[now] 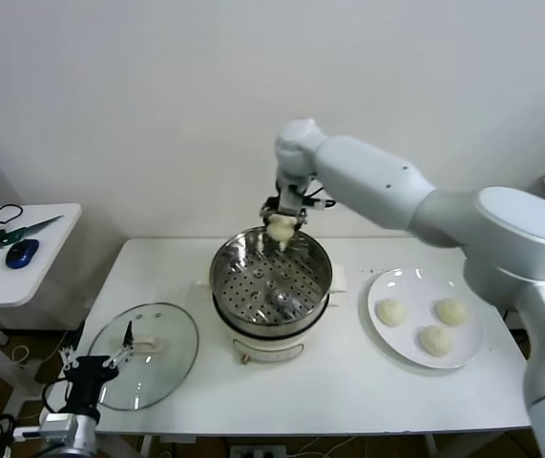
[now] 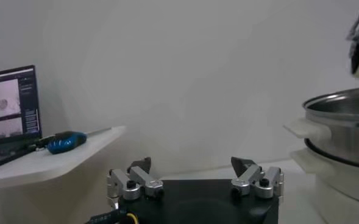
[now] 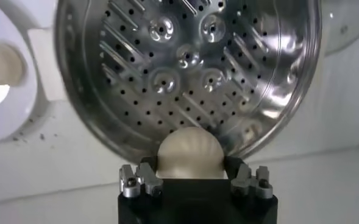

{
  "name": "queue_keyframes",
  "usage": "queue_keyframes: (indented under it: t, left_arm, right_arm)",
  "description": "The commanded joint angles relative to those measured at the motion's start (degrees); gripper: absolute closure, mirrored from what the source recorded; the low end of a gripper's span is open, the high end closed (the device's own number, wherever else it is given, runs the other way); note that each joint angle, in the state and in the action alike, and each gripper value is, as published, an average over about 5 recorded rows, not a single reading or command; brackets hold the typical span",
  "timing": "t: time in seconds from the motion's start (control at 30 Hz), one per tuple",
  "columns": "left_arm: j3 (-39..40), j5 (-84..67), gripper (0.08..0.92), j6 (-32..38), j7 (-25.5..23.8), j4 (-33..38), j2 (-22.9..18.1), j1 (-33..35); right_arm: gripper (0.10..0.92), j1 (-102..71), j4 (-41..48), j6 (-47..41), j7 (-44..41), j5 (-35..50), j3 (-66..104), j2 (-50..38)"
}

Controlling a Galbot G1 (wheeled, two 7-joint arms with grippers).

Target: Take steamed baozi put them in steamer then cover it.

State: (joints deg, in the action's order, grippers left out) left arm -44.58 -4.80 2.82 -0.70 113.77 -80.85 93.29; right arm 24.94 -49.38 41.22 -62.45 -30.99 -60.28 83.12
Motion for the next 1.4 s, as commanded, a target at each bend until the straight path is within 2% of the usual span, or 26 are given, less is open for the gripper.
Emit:
queue_keyframes:
  t: [0.03,0.4,0.47,0.63,0.83,1.17,1.27,1.4]
  left_arm:
    - [-0.2,-0.3,0.177,0.2,0.1,-0.1,0.3,0.2]
    - [-0.3,-0.3,0.177,0.3,0.3,-0.6,0.2,0.5]
    - [-0.3,-0.3,0.177,0.3,0.3,-0.6,0.2,0.5]
    - [-0.2,-0.2,0.177,0.2,0.4,-0.6,0.2,0.3]
    - [-0.2,0.0,0.177,0.2,0.4,-0.4,0.0,0.4]
    - [-0.1,0.1,0.177,-0.1,0.5,0.6,-0.1,0.8]
    - [0.1,0.2,0.177,-0.2,0.5,1.0,-0.3,0.9]
    - [0.2,0.3,0.177,-0.2,0.6,1.3,-0.4,1.2]
  right_arm:
    - [0.321,-5.6,2.2,3.8,2.4,-10.8,1.4,4.3]
    - [0.32,-8.3,5.9,3.4,2.4,-10.7,1.9,4.7]
    - [0.309,-8.3,6.1,2.9,2.4,-10.1,1.8,4.7]
    - [0.22,-7.4,5.5,1.3,1.4,-8.0,2.1,4.4]
    - [0.203,-4.3,0.8,0.9,-0.9,-3.9,1.8,1.2]
    - [0.203,8.7,-14.3,-5.4,-5.4,15.2,-3.9,-13.5]
    - [0.203,12.4,-16.1,-12.3,-4.0,24.5,-7.4,-20.2]
    - [0.203,15.7,-17.1,-24.2,2.7,39.6,-17.0,-28.4]
